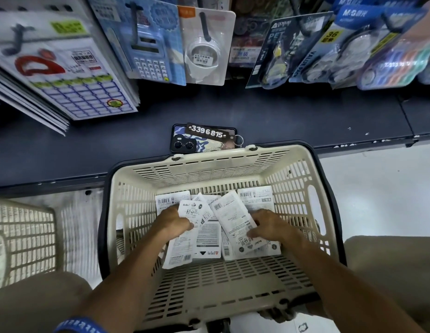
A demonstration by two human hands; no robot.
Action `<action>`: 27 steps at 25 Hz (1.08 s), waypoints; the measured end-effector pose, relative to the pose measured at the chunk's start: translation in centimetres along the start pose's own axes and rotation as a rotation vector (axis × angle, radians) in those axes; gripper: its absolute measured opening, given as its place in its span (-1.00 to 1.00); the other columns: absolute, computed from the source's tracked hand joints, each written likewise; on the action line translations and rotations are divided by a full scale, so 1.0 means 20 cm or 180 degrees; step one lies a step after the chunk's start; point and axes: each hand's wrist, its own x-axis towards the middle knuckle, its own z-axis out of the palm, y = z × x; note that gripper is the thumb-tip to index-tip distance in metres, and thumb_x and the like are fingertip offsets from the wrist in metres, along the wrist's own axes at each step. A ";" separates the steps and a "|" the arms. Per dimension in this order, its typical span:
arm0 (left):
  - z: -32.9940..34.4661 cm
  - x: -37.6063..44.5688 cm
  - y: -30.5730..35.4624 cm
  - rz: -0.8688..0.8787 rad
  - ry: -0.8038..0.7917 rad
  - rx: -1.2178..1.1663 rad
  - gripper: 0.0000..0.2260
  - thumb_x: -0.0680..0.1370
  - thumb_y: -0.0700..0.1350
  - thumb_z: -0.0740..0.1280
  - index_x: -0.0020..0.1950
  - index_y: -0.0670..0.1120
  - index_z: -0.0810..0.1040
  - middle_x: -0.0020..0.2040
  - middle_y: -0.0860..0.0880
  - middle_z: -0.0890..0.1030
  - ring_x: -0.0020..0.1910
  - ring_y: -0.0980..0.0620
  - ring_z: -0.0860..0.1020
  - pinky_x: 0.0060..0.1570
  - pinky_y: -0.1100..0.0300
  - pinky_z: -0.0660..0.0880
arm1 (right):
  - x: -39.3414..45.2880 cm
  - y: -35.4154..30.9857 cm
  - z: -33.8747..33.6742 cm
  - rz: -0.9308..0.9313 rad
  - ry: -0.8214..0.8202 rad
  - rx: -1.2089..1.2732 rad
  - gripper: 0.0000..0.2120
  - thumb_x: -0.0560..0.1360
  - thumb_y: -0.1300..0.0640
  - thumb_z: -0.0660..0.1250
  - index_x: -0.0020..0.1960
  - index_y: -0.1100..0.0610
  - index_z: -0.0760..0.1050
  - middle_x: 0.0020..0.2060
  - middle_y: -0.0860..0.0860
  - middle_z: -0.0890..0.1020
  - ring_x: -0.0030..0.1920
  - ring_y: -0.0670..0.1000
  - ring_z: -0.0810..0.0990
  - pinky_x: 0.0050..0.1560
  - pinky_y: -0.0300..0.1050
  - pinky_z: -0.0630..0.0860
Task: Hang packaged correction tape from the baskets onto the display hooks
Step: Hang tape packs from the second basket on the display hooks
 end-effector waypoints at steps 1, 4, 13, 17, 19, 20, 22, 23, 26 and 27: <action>-0.01 0.01 -0.01 0.0001 0.0081 0.0046 -0.69 0.49 -0.11 0.49 0.19 0.05 0.54 0.06 0.03 0.65 -0.05 0.03 0.59 -0.21 0.23 0.42 | -0.01 0.00 -0.03 -0.0042 -0.0337 -0.0068 -0.55 0.46 0.11 0.51 0.34 0.05 0.56 0.28 -0.03 0.62 0.21 0.02 0.61 0.23 -0.05 0.53; -0.04 0.03 -0.02 0.0008 0.0214 0.0078 -0.74 0.47 -0.12 0.50 0.05 0.10 0.49 -0.10 0.10 0.59 -0.21 0.16 0.53 -0.32 0.28 0.36 | 0.01 -0.05 -0.15 0.0138 -0.0812 -0.1210 -0.56 0.50 0.12 0.47 0.34 0.15 0.50 0.25 0.02 0.61 0.15 0.04 0.60 0.07 -0.13 0.51; -0.01 0.05 -0.02 0.0084 0.0204 -0.0010 -0.70 0.44 -0.08 0.53 0.07 0.12 0.50 -0.04 0.10 0.60 -0.06 0.03 0.57 -0.15 0.22 0.42 | -0.01 0.00 -0.02 -0.0008 -0.0205 -0.1605 -0.42 0.42 0.16 0.47 0.37 0.14 0.35 0.36 0.07 0.36 0.04 0.07 0.60 -0.09 -0.08 0.59; 0.00 0.06 -0.01 0.0078 0.0121 0.0026 -0.64 0.46 -0.08 0.52 0.21 0.10 0.52 0.03 0.07 0.62 -0.02 0.02 0.56 -0.10 0.22 0.42 | -0.05 0.04 -0.03 0.0143 -0.0048 -0.0314 -0.31 0.36 0.15 0.59 0.39 0.04 0.35 0.39 0.03 0.46 0.21 0.05 0.55 0.11 -0.12 0.51; 0.01 0.05 0.01 0.0125 0.0122 -0.0044 -0.66 0.46 -0.09 0.52 0.18 0.10 0.52 0.06 0.05 0.63 0.00 0.01 0.57 -0.04 0.21 0.44 | -0.06 0.01 -0.04 0.0200 -0.0253 -0.0077 -0.45 0.39 0.16 0.58 0.33 0.09 0.48 0.29 0.02 0.57 0.20 0.03 0.58 0.13 -0.13 0.52; 0.01 0.05 0.01 0.0135 0.0146 -0.0109 -0.68 0.47 -0.10 0.52 0.13 0.12 0.51 0.04 0.05 0.63 -0.01 0.01 0.57 -0.06 0.22 0.44 | -0.08 -0.01 -0.06 0.0164 -0.0259 0.0065 -0.51 0.41 0.16 0.57 0.30 0.10 0.53 0.26 0.02 0.59 0.19 0.03 0.59 0.16 -0.11 0.54; -0.01 0.04 0.03 0.0152 0.0213 -0.0211 -0.71 0.47 -0.12 0.52 0.06 0.12 0.49 -0.02 0.06 0.62 -0.05 0.02 0.57 -0.16 0.23 0.43 | -0.10 -0.07 -0.13 -0.0036 -0.0226 0.0506 -0.67 0.46 0.18 0.52 0.20 0.06 0.58 0.18 0.02 0.64 0.11 0.01 0.64 0.16 -0.03 0.59; -0.02 0.03 0.03 0.0166 0.0254 -0.0250 -0.72 0.48 -0.13 0.52 0.05 0.12 0.49 -0.03 0.05 0.62 -0.05 0.01 0.58 -0.17 0.22 0.43 | -0.11 -0.12 -0.18 -0.0172 -0.0222 0.0679 -0.73 0.48 0.19 0.50 0.14 0.02 0.59 0.13 0.01 0.67 0.06 -0.01 0.66 0.09 -0.05 0.61; -0.06 -0.01 0.09 0.0333 0.0208 -0.0950 -0.74 0.48 -0.19 0.52 0.04 0.07 0.55 -0.01 0.09 0.66 0.00 0.03 0.63 -0.05 0.20 0.47 | -0.18 -0.31 -0.36 -0.0337 0.0160 0.1572 -0.65 0.45 0.31 0.42 0.16 -0.03 0.62 0.11 -0.10 0.61 0.00 -0.07 0.61 -0.21 -0.30 0.50; -0.07 -0.04 0.13 0.0449 0.0120 -0.1278 -0.75 0.48 -0.21 0.53 0.01 0.07 0.57 -0.03 0.14 0.69 -0.01 0.10 0.64 -0.06 0.23 0.48 | -0.21 -0.38 -0.40 -0.0263 0.0383 0.2025 -0.66 0.42 0.34 0.38 0.09 0.03 0.66 0.05 -0.05 0.63 -0.13 -0.09 0.60 -0.28 -0.31 0.46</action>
